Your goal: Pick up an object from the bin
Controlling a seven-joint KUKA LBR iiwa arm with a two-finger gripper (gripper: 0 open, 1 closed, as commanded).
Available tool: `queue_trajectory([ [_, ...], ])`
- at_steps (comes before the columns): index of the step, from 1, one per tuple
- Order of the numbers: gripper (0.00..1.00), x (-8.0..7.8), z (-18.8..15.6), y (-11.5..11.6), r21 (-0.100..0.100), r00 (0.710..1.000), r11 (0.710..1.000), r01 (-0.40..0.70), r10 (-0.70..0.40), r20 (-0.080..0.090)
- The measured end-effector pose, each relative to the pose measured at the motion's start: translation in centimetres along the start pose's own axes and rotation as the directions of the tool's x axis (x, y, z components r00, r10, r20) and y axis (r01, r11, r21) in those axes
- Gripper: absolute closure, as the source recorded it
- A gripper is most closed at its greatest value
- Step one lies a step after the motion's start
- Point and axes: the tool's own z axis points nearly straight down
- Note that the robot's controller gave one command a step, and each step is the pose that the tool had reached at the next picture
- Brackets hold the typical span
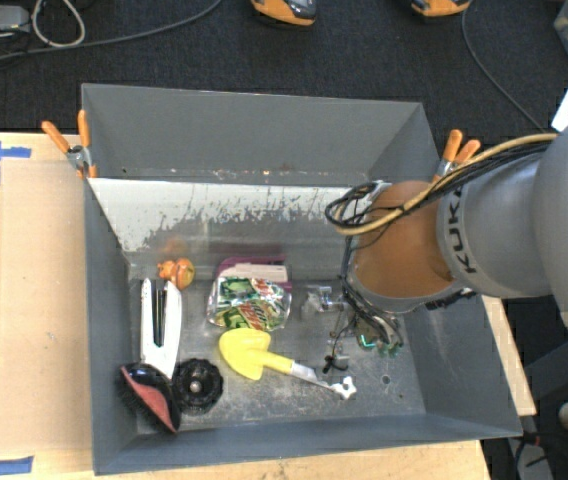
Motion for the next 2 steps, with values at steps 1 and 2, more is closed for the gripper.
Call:
queue_trajectory([
  [1,0.00,0.00,0.00,0.01,0.000,1.000,1.000,0.001,-0.001,0.000],
  [2,0.00,0.00,0.00,0.01,0.000,1.000,1.000,0.001,-0.001,0.000],
])
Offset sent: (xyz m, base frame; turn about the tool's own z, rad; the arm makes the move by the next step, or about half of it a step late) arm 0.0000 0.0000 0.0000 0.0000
